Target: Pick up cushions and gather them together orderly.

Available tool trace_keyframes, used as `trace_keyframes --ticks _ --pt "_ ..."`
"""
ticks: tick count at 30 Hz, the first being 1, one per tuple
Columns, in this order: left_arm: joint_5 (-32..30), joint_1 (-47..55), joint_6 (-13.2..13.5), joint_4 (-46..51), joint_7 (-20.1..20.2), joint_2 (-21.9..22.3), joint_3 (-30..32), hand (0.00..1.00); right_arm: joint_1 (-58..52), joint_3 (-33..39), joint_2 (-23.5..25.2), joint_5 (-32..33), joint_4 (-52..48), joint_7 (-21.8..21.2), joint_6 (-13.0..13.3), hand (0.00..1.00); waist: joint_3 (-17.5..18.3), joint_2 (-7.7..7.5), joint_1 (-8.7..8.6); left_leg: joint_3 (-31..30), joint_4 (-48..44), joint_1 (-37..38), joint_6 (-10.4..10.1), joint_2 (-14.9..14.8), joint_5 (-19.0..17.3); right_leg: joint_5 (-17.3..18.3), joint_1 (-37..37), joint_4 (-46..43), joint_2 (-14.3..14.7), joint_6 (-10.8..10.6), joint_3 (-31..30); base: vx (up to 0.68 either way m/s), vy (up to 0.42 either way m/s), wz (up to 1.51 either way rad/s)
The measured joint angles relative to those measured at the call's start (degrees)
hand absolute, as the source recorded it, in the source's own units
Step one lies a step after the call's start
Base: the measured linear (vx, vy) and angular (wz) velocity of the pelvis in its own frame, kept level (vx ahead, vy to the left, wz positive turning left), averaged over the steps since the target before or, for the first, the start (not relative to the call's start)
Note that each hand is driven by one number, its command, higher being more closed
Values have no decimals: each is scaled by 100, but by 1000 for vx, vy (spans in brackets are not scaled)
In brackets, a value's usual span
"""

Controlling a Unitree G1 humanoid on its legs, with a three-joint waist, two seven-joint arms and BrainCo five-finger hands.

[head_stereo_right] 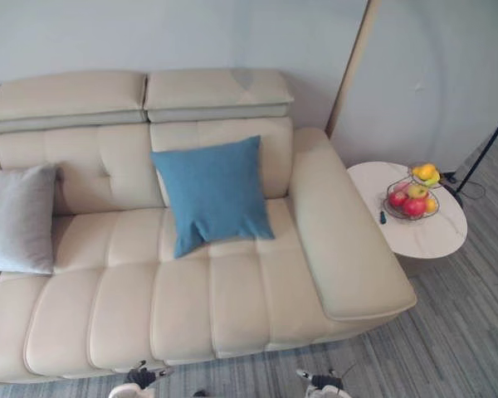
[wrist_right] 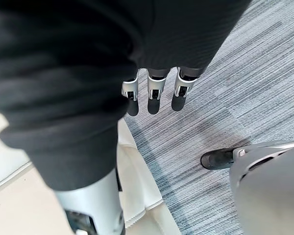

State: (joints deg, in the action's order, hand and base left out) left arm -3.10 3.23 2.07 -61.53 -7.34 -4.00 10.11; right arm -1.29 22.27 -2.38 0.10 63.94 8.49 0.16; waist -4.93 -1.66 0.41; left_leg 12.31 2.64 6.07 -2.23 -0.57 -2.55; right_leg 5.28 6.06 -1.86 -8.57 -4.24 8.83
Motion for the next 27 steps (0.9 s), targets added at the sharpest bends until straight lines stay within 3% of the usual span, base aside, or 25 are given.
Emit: trace_keyframes --ticks 7,11,14,17,19,20,21,22,23,24,26,27 --pt "221 -24 -10 4 23 80 87 0 -126 -60 10 229 -68 -67 -59 0 -118 38 -36 371 -250 29 -29 -156 -48 7 -150 -291 35 3 -270 -75 -9 -24" --pt "292 -27 3 127 12 260 400 0 -304 -219 66 249 -533 -62 -58 0 -242 45 -4 795 -999 -69 -231 -409 -545 117 -448 -597 236 14 -929 -146 -10 -78" --pt "328 -23 0 125 9 294 471 0 -380 -229 122 249 -715 -64 -58 0 -195 66 -49 1064 -965 -182 -301 -492 -672 67 -840 -591 391 50 -1336 -75 -8 -93" --pt "324 -36 -3 134 4 247 540 0 -374 -310 183 227 -888 -55 -79 0 -169 14 -39 1932 -988 -201 -379 -689 -771 -253 -1362 -589 576 154 -1680 -14 2 -157" --pt "324 -37 -5 151 -1 225 586 0 -332 -321 218 225 -893 -57 -79 0 -173 36 -35 2559 -1162 -204 -375 -926 -748 -371 -1630 -693 484 325 -1000 85 -23 -155" --pt "323 -38 -16 183 -5 199 586 0 -306 -313 262 222 -891 -57 -93 0 -147 -4 -37 2862 -1318 -168 -383 -1067 -762 -414 -1806 -958 282 467 -79 119 -33 -136" --pt "325 -50 -22 204 -6 190 584 0 -304 -325 279 211 -890 -63 -96 0 -136 -40 -37 2957 -1389 -147 -383 -1121 -762 -401 -1848 -1102 159 497 467 165 -92 -140" --pt "325 -79 -24 249 -4 213 578 0 -311 -325 289 207 -887 -62 -98 0 -136 -60 -28 3036 -1514 -56 -381 -1214 -761 -320 -1822 -1285 52 680 1481 162 -165 -125" --pt "328 -104 -26 243 -2 309 578 0 -311 -321 233 200 -881 -60 -93 0 -136 24 -19 3096 -1540 56 -378 -1273 -758 -231 -1802 -1433 33 890 2136 170 -244 -117" --pt "329 -135 -27 241 0 331 576 0 -310 -319 204 198 -882 -60 -92 0 -112 60 -26 3124 -1505 124 -378 -1289 -757 -151 -1800 -1506 33 999 2327 169 -247 -91" --pt "330 -323 -18 236 38 573 380 0 -263 -203 83 201 -863 -52 -93 0 -149 278 -57 3135 -1377 364 -485 -1240 -685 176 -1817 -1738 85 994 2282 173 -181 -61" --pt "330 -336 -18 233 48 600 348 0 -251 -202 12 205 -826 -54 -90 0 -159 301 -60 3132 -1391 430 -552 -1233 -625 238 -1830 -1803 95 981 2204 159 -149 -49"
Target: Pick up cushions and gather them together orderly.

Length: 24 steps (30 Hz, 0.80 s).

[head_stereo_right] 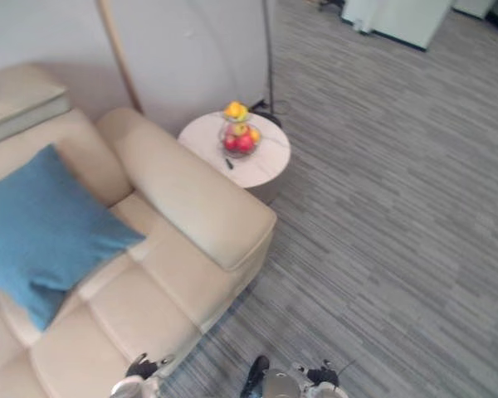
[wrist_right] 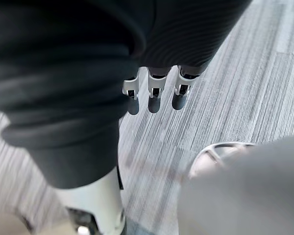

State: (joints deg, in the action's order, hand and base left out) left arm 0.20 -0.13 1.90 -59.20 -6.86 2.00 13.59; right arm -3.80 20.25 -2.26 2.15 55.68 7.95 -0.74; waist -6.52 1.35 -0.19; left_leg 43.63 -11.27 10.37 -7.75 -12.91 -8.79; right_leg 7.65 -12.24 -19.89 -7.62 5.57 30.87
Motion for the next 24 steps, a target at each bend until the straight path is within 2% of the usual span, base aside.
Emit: trace_keyframes --ticks 1,2,3,4,5,6,7,8,9,10,11,12,13,15,16,18,19,20,21,22,23,24 --pt "0 12 -3 -30 27 -1 -37 0 39 0 -40 0 85 -3 -5 0 0 8 -2 -31 -192 4 -82 -37 72 119 5 -94 3 1 -102 153 -174 -58" --pt "3 28 -13 -122 63 -35 -59 0 69 18 -57 2 169 0 -10 0 -9 13 -27 -126 -1054 -129 -84 -333 93 229 83 -112 80 21 -291 152 -180 -57" --pt "6 49 -14 -120 63 -39 -42 0 69 32 -52 3 166 4 -11 0 -27 25 -23 -218 -1462 -255 -41 -478 121 248 140 -82 127 42 -346 135 -177 -62" --pt "40 38 -3 -80 67 -44 102 0 99 19 -14 4 155 30 -10 0 -140 -10 21 -653 -2678 -676 360 -847 18 306 318 22 253 69 -572 71 -111 -48" --pt "56 39 0 -58 65 -46 133 0 120 17 -14 5 155 43 -30 0 -156 -7 49 -861 -2945 -803 374 -851 -153 318 360 33 288 80 -666 61 -97 -89" --pt "113 45 13 12 60 -52 243 0 157 -37 6 6 155 69 -49 0 -192 7 76 -1497 -3434 -1208 289 -677 -586 427 469 56 389 158 -964 95 -21 -122" --pt "145 53 25 57 56 -64 268 0 170 -70 17 6 164 65 -46 0 -201 17 109 -2252 -3407 -1560 169 -226 -827 445 547 64 507 164 -1298 93 -7 -134" --pt "185 67 29 84 56 -67 285 0 172 -70 27 5 173 66 -46 0 -199 13 150 -2448 -3287 -1636 150 -87 -877 447 558 63 545 161 -1433 154 63 -181" --pt "290 124 44 166 51 -62 310 0 183 -73 104 -7 165 68 -38 0 -203 12 288 -2990 -2831 -1820 178 283 -949 486 568 63 703 83 -1896 106 77 -178" --pt "342 145 44 193 51 -63 357 0 235 -82 117 -7 153 82 -39 0 -203 10 313 -3349 -2588 -1956 201 468 -960 494 567 59 810 69 -2185 172 140 -236" --pt "360 166 34 238 51 -64 445 0 240 -124 119 -12 153 104 -40 0 -206 -6 345 -3959 -2245 -2145 207 725 -955 510 549 15 921 40 -2568 113 129 -165" --pt "364 184 39 240 51 -59 478 0 241 -135 118 -23 155 108 -40 0 -209 -13 359 -4144 -2111 -2175 218 801 -944 515 536 -11 953 26 -2689 171 217 -228" --pt "412 252 40 230 53 -32 534 0 224 -236 101 -128 155 131 -42 0 -173 48 369 -4759 -1457 -2150 330 918 -586 549 481 -111 1118 -83 -3092 190 237 -201" --pt "444 322 31 208 60 -101 579 0 195 -327 111 -210 140 131 -35 0 -92 36 335 -4375 -1341 -1985 397 865 -591 559 465 -127 1122 -195 -3397 196 188 -161" --pt "446 318 33 173 61 -144 577 0 126 -351 160 -219 142 133 -39 0 -14 -91 360 -3951 -1112 -1850 448 837 -596 492 449 -86 999 -331 -3487 256 162 -116" --pt "443 290 35 173 62 -188 575 0 123 -351 204 -223 143 143 -37 0 10 -175 353 -3582 -978 -1695 488 829 -601 476 371 -120 862 -406 -3464 239 142 -104" --pt "442 258 17 119 60 -213 574 0 123 -353 220 -224 143 139 -35 0 24 -202 361 -3295 -843 -1518 494 822 -600 482 229 -324 768 -636 -3253 183 70 -93" --pt "443 257 10 109 60 -211 562 0 157 -349 220 -226 141 136 -34 0 18 -198 370 -3038 -681 -1323 500 796 -596 507 65 -666 628 -910 -2808 216 70 -96" --pt "443 258 6 106 59 -209 554 0 157 -347 217 -227 141 134 -34 0 11 -194 367 -2937 -630 -1232 502 781 -595 536 -12 -809 549 -967 -2595 173 7 -84" --pt "443 272 -1 85 57 -222 496 0 157 -343 212 -227 140 129 -30 0 9 -193 364 -2690 -494 -979 501 764 -595 598 -62 -1080 203 -949 -1720 173 -44 -78" --pt "444 270 2 33 59 -238 437 0 167 -343 212 -228 143 114 -29 0 12 -197 366 -2474 -379 -767 500 749 -595 643 -9 -1133 -162 -790 -858 183 -67 -77" --pt "443 268 1 5 59 -242 436 0 179 -341 212 -230 147 111 -28 0 10 -199 365 -2372 -329 -690 499 746 -595 634 18 -1088 -291 -748 -560 200 -122 -83"
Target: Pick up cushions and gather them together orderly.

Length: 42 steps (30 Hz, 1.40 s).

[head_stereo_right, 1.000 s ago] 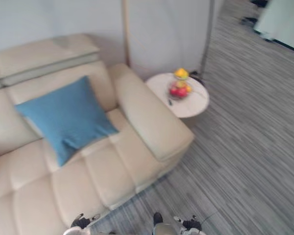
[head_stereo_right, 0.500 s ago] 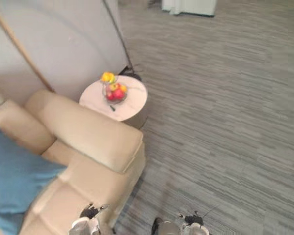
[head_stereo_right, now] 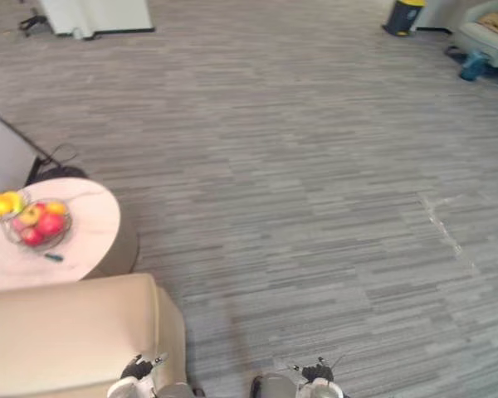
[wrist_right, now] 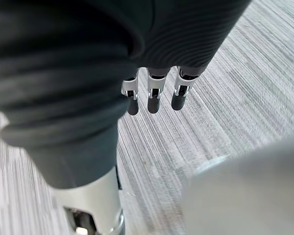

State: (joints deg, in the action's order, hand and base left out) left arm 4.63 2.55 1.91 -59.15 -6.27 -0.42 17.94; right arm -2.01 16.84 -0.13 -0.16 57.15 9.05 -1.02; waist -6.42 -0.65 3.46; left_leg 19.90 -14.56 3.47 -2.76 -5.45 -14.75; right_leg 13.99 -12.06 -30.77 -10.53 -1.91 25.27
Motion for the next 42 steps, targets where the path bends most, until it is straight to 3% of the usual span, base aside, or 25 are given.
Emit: trace_keyframes --ticks 2,4,6,8,9,11,15,16,18,19,20,22,24,25,26,30,32,33,34,35,36,37,39,40,42 --pt "-3 -58 -14 -195 8 -38 -130 0 112 76 -7 -4 71 -11 8 0 -20 83 -11 146 178 276 -49 -50 27 -16 78 75 20 269 482 233 -204 -91" --pt "-15 -81 -24 -290 48 -1 -254 0 158 106 -118 0 109 -9 41 0 -115 248 -51 134 263 390 -104 -84 58 -65 163 225 210 370 343 196 -162 -59" --pt "-104 -110 -25 -345 53 19 -338 0 192 268 -228 17 398 -10 42 0 -132 301 -59 115 -40 434 -148 -114 92 68 358 535 433 608 94 186 -118 -62" --pt "-191 -124 -23 -327 85 11 -327 0 192 316 -208 21 455 -4 50 0 -171 254 -62 73 -1173 72 -156 -351 90 83 588 835 575 603 -85 130 -113 -45" --pt "-214 -135 -21 -257 92 -1 -296 0 161 276 -193 30 423 0 56 0 -242 253 -71 -79 -2570 -508 -150 -693 69 144 805 1047 745 685 -190 62 -41 -42" --pt "-217 -126 -5 -20 97 74 -216 0 110 264 -221 145 261 64 50 0 -366 401 2 -481 -3953 -1209 106 -992 -235 372 1034 1000 1052 853 -520 107 10 -84" --pt "-221 -117 10 233 118 114 -217 0 133 235 -168 267 219 82 51 0 -432 281 68 -930 -2944 -1806 84 -434 -446 488 1069 905 1099 801 -1340 147 111 -116" --pt "-226 -123 11 262 108 137 -218 0 121 234 -170 268 218 106 51 0 -431 278 99 -1263 -2179 -1935 34 -160 -405 519 1039 908 1105 743 -1674 196 195 -123" --pt "-221 -131 15 289 108 142 -210 0 102 234 -170 268 217 114 49 0 -432 268 155 -1584 -1564 -1943 -84 -12 -63 556 1013 908 1126 652 -2010 239 201 -128" --pt "-228 -127 11 271 110 98 -210 0 49 231 -146 268 221 120 40 0 -334 221 241 -1488 -1397 -1825 34 105 70 542 1021 998 1108 500 -2394 370 219 -111" --pt "-235 -127 1 254 113 49 -217 0 -47 239 -74 268 211 121 38 0 -167 83 212 -1244 -1247 -1804 137 131 -42 460 1002 1141 1001 342 -2517 412 207 -101" --pt "-234 -128 -5 261 111 13 -192 0 -94 283 -26 265 193 122 14 0 -136 -11 255 -934 -1193 -1681 247 138 -44 467 933 882 899 154 -2583 436 163 -72" --pt "-236 -126 -47 210 102 -23 -218 0 -164 315 14 260 53 114 -8 0 -125 -53 277 -563 -943 -1212 392 242 -187 447 696 -259 654 -329 -2524 444 153 -89" --pt "-235 -120 -97 170 95 -26 -261 0 -122 310 10 254 -27 94 8 0 -139 -27 271 -388 -718 -845 427 304 -227 234 352 -1347 449 -963 -2326 356 59 -74" --pt "-231 -157 -133 118 82 -39 -390 0 -64 319 -21 251 -28 82 12 0 -161 12 238 -324 -543 -514 437 310 -234 174 116 -2113 247 -1002 -1939 420 57 -65" --pt "-222 -245 -147 111 64 -22 -548 0 16 321 -37 247 -108 65 11 0 -202 99 159 -110 36 315 432 98 -231 376 -346 -2383 -169 -274 -687 324 -63 -42" --pt "-224 -237 -143 88 63 -16 -567 0 66 322 -35 242 -120 65 22 0 -202 97 60 17 247 603 429 -32 -229 425 -639 -1686 -213 -151 -301 333 -185 -34" --pt "-224 -231 -140 -33 62 -47 -673 0 105 322 -56 241 -103 67 23 0 -203 96 -41 2 296 682 429 -96 -229 261 -865 -1024 -192 -77 -257 352 -264 -17" --pt "-227 -234 -136 -114 65 -116 -826 0 111 323 -67 245 -41 73 38 0 -187 32 -85 -39 388 808 416 -43 -224 -359 -988 50 -121 -28 -381 379 -288 -12" --pt "-231 -233 -135 -112 70 -150 -849 0 113 322 -72 244 18 72 48 0 -184 -42 -90 -104 408 866 411 63 -224 -717 -979 424 -121 41 -469 416 -314 -30" --pt "-244 -298 -129 -200 50 -145 -825 0 199 369 -151 261 55 40 57 0 -275 61 -70 -397 443 1071 332 -15 -238 -964 -977 270 31 390 -582 421 -318 -50" --pt "-296 -280 -127 -296 51 -60 -821 0 266 369 -243 237 120 43 54 0 -221 220 -65 -680 220 1021 115 -156 -115 -602 -975 197 219 425 -660 498 -388 -60" --pt "-355 -240 -133 -296 27 14 -762 0 288 511 -219 254 146 48 64 0 -240 366 -80 -964 -670 739 10 -381 -56 -314 -815 210 406 392 -625 422 -322 -26" --pt "-396 -233 -146 -202 52 52 -617 0 276 525 -206 264 98 57 70 0 -287 517 -125 -1295 -2488 -1 -287 -785 437 -118 -399 396 693 454 -533 351 -238 -1" --pt "-410 -218 -141 -70 53 76 -538 0 251 462 -202 269 102 92 67 0 -379 499 -105 -1404 -3887 -582 -377 -1027 400 27 84 545 901 633 -534 453 -220 -6"
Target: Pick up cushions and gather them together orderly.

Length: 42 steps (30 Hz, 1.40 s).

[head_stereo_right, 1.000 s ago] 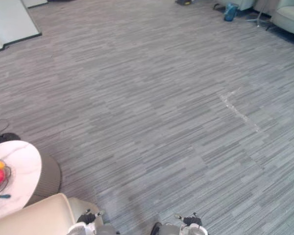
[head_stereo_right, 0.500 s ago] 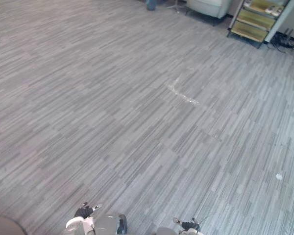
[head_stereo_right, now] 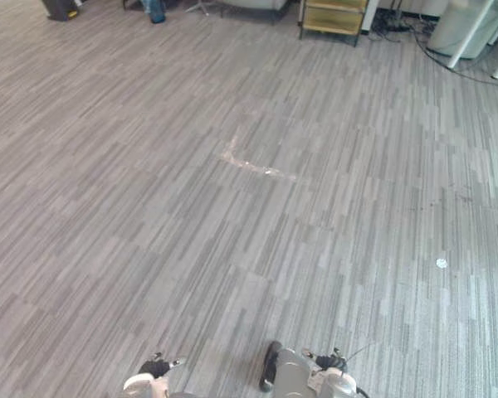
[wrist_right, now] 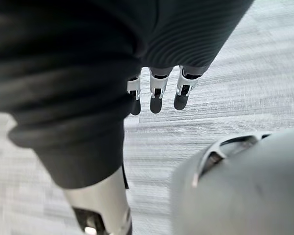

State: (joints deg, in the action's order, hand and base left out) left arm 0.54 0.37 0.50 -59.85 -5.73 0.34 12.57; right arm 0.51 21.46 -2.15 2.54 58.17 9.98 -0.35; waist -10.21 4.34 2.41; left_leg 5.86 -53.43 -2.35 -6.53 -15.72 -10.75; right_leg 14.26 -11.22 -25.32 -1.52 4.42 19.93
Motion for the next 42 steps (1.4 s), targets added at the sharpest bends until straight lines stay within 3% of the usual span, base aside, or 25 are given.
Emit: trace_keyframes --ticks 3,6,9,11,13,14,15,16,17,18,20,23,25,26,27,28,29,30,32,34,35,38,39,41,42 --pt "0 25 35 325 6 -101 -117 0 6 -148 116 148 7 15 0 0 -96 -212 105 301 -297 -915 155 141 -466 187 863 475 62 43 -67 468 -165 -18" --pt "-4 25 88 454 15 -59 -127 0 62 -137 188 211 6 25 -13 0 -96 -259 177 699 1822 -1564 338 655 -508 172 1467 1148 40 -67 -318 465 -52 -41" --pt "5 1 167 505 10 5 -119 0 104 -162 205 205 99 32 -19 0 -69 -281 447 508 3644 -1730 238 1065 747 288 1983 1717 26 -264 -823 567 82 -83" --pt "-37 -76 154 504 28 -185 -87 0 244 -173 350 184 256 22 -48 0 3 -652 392 670 3342 -1683 839 1241 779 159 2187 1932 -285 -637 -1187 731 117 -53" --pt "41 -111 186 529 58 -202 282 0 274 -80 446 133 261 19 -59 0 1 -701 545 789 2024 -2058 1170 1091 298 -222 2197 1347 -221 -919 -1532 627 142 -38" --pt "38 -100 183 512 58 -221 191 0 152 -94 428 78 291 29 -57 0 60 -749 526 776 2161 -1935 1159 1189 276 -196 2061 854 -249 -960 -1578 649 229 -39" --pt "11 18 152 390 63 -304 -101 0 -15 -154 347 -35 361 -6 -44 0 166 -756 475 682 2833 -1222 933 1352 -215 -472 1279 -1562 -442 -1891 -1619 532 166 -5" --pt "1 -7 140 357 76 -398 -193 0 7 -155 382 -36 353 -9 -50 0 151 -877 408 654 2872 -1087 959 1465 -270 -539 1031 -2131 -590 -1992 -1642 552 130 11" --pt "-1 -23 133 327 80 -446 -259 0 -22 -155 393 -38 336 -17 -58 0 148 -939 370 622 2926 -911 974 1558 -396 -510 761 -2734 -725 -1896 -1611 704 40 16" --pt "13 -32 63 226 48 -410 -236 0 -104 -151 263 -36 307 -48 -68 0 67 -798 342 620 3145 -157 972 1572 -687 -201 203 -3499 -996 -1326 -1162 581 30 4" --pt "7 -20 33 177 47 -361 -252 0 -118 -151 181 -37 260 -60 -57 0 40 -684 308 601 3415 284 971 1566 -762 -49 -62 -3450 -1101 -1079 -851 451 21 0" --pt "9 -6 28 58 42 -323 -426 0 -11 -202 -5 -34 123 -109 13 0 -49 -452 126 508 4042 1153 967 1446 -758 169 -749 -1777 -1046 -640 -10 640 -42 26" --pt "1 -4 29 53 37 -339 -586 0 96 -196 -84 -36 115 -112 32 0 -91 -398 -23 278 4316 1520 967 1366 -758 -611 -1030 335 -718 -742 -189 542 -157 67" --pt "-31 11 35 30 37 -375 -618 0 70 -184 -89 -40 155 -107 12 0 -98 -515 -49 65 4451 1760 956 1456 -759 -1157 -1044 1304 -657 -840 -524 765 -296 81" --pt "-47 34 39 -10 38 -401 -643 0 26 -169 -97 -40 188 -106 -7 0 -77 -565 -52 -90 4451 1902 886 1481 -798 -1620 -1064 1317 -635 -770 -733 667 -287 87" --pt "-91 8 34 -97 39 -348 -629 0 -58 -104 -177 -41 199 -110 -26 0 -26 -435 -129 -377 4299 2049 828 1309 -827 -1998 -1047 852 -522 -411 -881 799 -349 62" --pt "-151 34 48 -125 35 -148 -547 0 -51 -3 -280 -90 188 -103 -41 0 46 -134 -127 -506 3715 1875 584 1053 -682 -1516 -1056 397 -401 -303 -737 667 -279 43" --pt "-151 35 47 -134 34 -121 -484 0 -45 41 -279 -90 163 -101 -38 0 47 -90 -126 -507 3378 1755 460 1006 -598 -1396 -1028 291 -371 -284 -680 801 -334 8" --pt "-147 32 31 -26 43 51 -103 0 5 41 -299 -45 92 -80 -3 0 -118 96 -124 -478 620 633 85 621 702 -830 -418 285 -117 -138 -589 665 -248 -8" --pt "-150 28 40 115 58 32 -72 0 -2 15 -212 -13 118 -45 -14 0 -152 153 -39 -155 -860 -65 191 231 296 -611 285 538 75 -19 -608 618 -136 -19" --pt "-151 31 56 258 63 -32 -122 0 -39 -15 -57 2 117 -43 -15 0 -228 -6 45 94 -1104 -484 271 191 14 -514 839 819 65 -32 -626 577 -111 -15" --pt "-148 32 124 455 83 -76 -297 0 -13 -136 -18 131 98 -15 -17 0 -197 -97 110 528 -93 -1370 443 304 -367 -377 1620 1445 -3 -180 -637 585 -59 1" --pt "-147 30 153 475 82 -63 -310 0 6 -121 -10 205 101 9 -17 0 -193 -99 141 617 1616 -1548 426 618 -322 -262 1921 1611 -109 -345 -654 512 35 -5" --pt "-141 28 160 470 78 -47 -311 0 42 -115 -11 206 109 11 -17 0 -189 -91 171 519 2979 -1557 351 859 45 -103 2081 1681 -177 -459 -736 355 83 -21" --pt "-125 26 161 466 73 -45 -311 0 59 -134 -14 206 136 17 -20 0 -171 -89 256 397 3696 -1517 270 965 784 53 2198 1747 -212 -539 -866 525 179 -52"
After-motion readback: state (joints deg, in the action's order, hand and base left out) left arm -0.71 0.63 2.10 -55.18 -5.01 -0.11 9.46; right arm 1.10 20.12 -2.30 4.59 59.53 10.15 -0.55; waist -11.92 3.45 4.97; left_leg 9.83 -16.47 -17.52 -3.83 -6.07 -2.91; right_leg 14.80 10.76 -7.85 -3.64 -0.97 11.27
